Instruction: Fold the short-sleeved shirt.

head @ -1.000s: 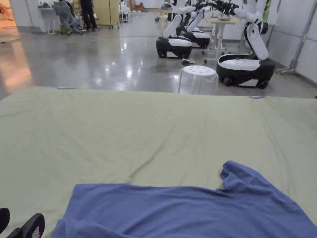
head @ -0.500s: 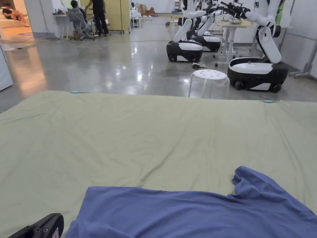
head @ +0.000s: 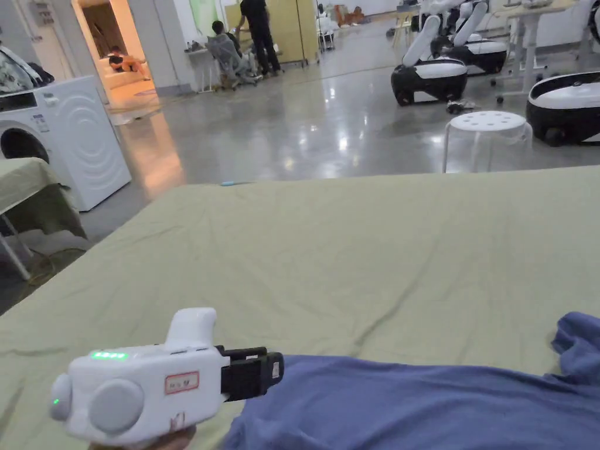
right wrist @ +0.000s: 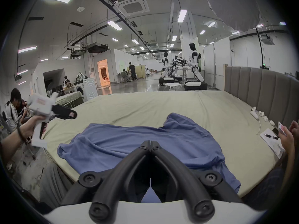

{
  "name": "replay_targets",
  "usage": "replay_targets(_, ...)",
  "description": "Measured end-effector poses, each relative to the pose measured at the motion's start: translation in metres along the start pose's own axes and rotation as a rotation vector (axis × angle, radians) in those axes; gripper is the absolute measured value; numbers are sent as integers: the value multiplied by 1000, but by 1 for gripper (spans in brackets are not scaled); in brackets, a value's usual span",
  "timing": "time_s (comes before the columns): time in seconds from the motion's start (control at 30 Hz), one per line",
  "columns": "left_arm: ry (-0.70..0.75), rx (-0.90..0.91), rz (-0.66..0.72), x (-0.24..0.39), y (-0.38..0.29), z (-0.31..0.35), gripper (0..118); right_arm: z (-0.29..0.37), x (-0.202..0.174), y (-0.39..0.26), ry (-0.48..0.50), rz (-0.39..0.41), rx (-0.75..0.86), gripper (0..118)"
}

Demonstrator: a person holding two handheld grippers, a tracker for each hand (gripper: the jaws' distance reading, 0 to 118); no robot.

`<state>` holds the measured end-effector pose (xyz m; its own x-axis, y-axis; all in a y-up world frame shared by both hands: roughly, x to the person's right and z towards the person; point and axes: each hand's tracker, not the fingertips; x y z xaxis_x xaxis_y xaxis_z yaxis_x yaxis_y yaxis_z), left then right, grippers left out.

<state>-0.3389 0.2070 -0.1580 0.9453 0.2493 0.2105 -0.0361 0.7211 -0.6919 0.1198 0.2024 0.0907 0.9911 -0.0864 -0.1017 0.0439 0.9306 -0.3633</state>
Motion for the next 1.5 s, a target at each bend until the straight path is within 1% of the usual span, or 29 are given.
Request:
replay_targets(0.13,24,-165,93,-28,34,-71,55,1,20,-6,-34,-50,-14,0)
replay_targets(0.2,102,-234,124,-37,42,-104,54,2,31,-10,-49,-82,-30,0)
replay_targets(0.3,205,-276,129,-46,41,-134,53,5,42,-15,-84,-103,-45,0)
replay_targets(0.4,206,-311,167,-52,38,-148,51,8,50,-18,-111,-120,-68,0)
replay_targets(0.43,208,-330,170,-50,35,-150,45,9,53,-19,-117,-126,-77,0)
replay_targets(0.47,213,-305,154,-47,35,-149,36,9,54,-20,-120,-129,-82,0)
replay_targets(0.5,231,-306,122,-43,35,-150,22,9,55,-20,-126,-132,-87,0)
replay_targets(0.53,241,-306,85,-42,33,-148,17,9,57,-20,-130,-132,-91,0)
replay_targets(0.57,256,-316,54,-41,32,-147,17,7,59,-20,-132,-131,-96,0)
replay_targets(0.67,248,-333,59,-43,33,-153,17,-6,71,-7,-138,-135,-123,0)
replay_targets(0.73,258,-357,21,-39,34,-154,16,-20,88,11,-143,-147,-143,1)
replay_targets(0.77,263,-368,7,-38,33,-156,16,-33,100,24,-137,-163,-169,7)
replay_targets(0.8,267,-376,2,-37,33,-161,16,-49,114,37,-116,-176,-216,33)
replay_targets(0.83,276,-376,-11,-37,33,-163,16,-69,129,49,-107,-196,-246,54)
replay_targets(0.87,280,-380,-17,-37,33,-162,16,-87,142,59,-112,-206,-253,63)
replay_targets(0.9,284,-381,-16,-37,33,-162,16,-109,158,68,-122,-227,-285,64)
replay_targets(0.93,286,-386,-19,-31,32,-161,16,-136,174,76,-142,-252,-365,65)
replay_targets(0.97,284,-394,-23,-29,32,-160,16,-167,189,82,-166,-270,-471,65)
replay_targets(1.03,283,-398,-16,-30,32,-158,16,-220,213,80,-175,-288,-590,64)
replay_targets(1.1,280,-402,-10,-27,32,-158,16,-261,225,72,-231,-293,-655,64)
replay_targets(1.17,278,-401,-11,-26,31,-156,16,-288,229,62,-281,-246,-716,64)
replay_targets(1.23,275,-401,-12,-25,31,-156,16,-307,223,52,-282,-199,-768,62)
replay_targets(1.27,274,-400,-11,-25,31,-155,16,-308,218,48,-274,-191,-768,59)
replay_targets(1.3,274,-398,-9,-24,31,-155,16,-308,211,45,-312,-123,-765,55)
replay_targets(1.33,275,-397,-8,-25,32,-158,16,-306,206,46,-310,-79,-755,46)
replay_targets(1.37,279,-398,-7,-24,32,-158,16,-303,202,48,-308,-62,-745,28)
replay_targets(1.4,286,-399,0,-23,33,-158,16,-296,198,48,-309,-84,-734,4)
replay_targets(1.43,295,-399,5,-21,33,-157,16,-293,196,49,-306,-91,-727,4)
replay_targets(1.5,300,-409,-43,-17,36,-156,15,-290,199,50,-299,-107,-721,3)
